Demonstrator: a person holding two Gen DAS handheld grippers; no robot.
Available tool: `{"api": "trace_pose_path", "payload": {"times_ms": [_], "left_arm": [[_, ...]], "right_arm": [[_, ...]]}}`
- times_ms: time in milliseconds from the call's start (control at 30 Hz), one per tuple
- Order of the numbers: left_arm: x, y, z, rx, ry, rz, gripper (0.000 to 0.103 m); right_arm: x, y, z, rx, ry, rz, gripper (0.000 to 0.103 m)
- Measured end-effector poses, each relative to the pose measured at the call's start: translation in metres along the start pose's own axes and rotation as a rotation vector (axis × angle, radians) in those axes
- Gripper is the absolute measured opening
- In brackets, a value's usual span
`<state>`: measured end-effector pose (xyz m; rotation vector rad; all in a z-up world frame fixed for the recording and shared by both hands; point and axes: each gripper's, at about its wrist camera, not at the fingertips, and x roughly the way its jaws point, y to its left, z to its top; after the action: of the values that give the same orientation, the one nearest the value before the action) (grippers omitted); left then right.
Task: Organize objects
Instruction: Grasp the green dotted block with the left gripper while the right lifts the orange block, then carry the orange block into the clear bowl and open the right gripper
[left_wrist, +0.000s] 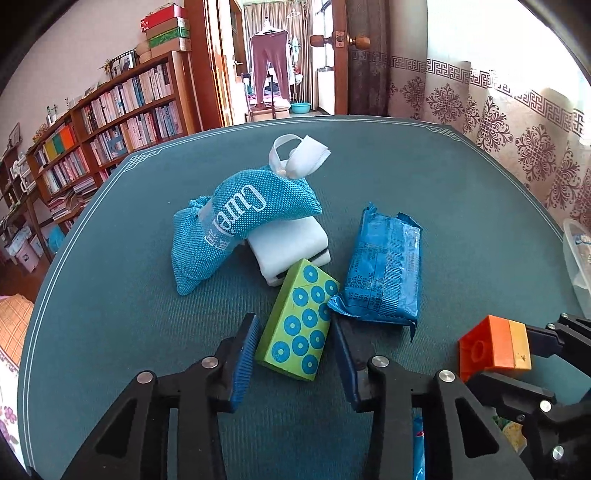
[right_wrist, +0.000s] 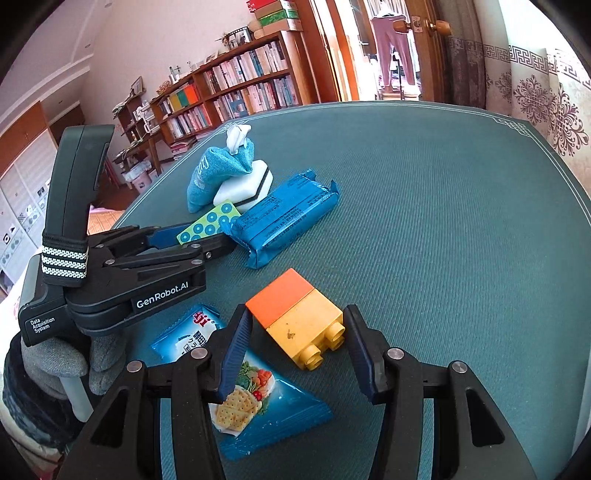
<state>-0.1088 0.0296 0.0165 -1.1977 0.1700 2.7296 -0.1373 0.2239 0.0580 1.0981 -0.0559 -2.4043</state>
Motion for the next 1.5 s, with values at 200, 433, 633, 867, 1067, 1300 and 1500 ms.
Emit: {"api": "trace_pose_path", "payload": {"times_ms": [200, 433, 633, 867, 1067, 1300, 1500], "left_arm": [[-0.008, -0.001, -0.005, -0.021, -0.015, -0.032, 0.033], [-0.015, -0.003, -0.008, -0.050, -0.017, -0.045, 0.033], [-0.021, 0.000, -0.010, -0.087, -0.029, -0.044, 0.033], [-0.032, -0.003, -0.015, -0.110, -0.041, -0.058, 0.033], [-0.042, -0.015, -0.019, -0.104, -0.047, -0.078, 0.033], [-0.049, -0.027, -0.018, -0.086, -0.053, -0.098, 0.033], [-0.050, -0.041, -0.018, -0.062, -0.049, -0.117, 0.033]], "right_arm": [[0.000, 0.000, 0.001, 0.004, -0.001, 0.003, 0.052], [0.000, -0.002, 0.001, 0.008, -0.003, 0.005, 0.052], [0.000, -0.005, 0.001, 0.011, -0.005, 0.007, 0.052], [-0.002, -0.010, 0.002, 0.036, -0.019, 0.004, 0.052], [-0.010, -0.011, 0.001, 0.064, -0.059, -0.016, 0.049], [-0.027, -0.012, -0.003, 0.071, -0.083, -0.038, 0.049], [-0.061, -0.027, -0.007, 0.094, -0.130, -0.076, 0.049]]}}
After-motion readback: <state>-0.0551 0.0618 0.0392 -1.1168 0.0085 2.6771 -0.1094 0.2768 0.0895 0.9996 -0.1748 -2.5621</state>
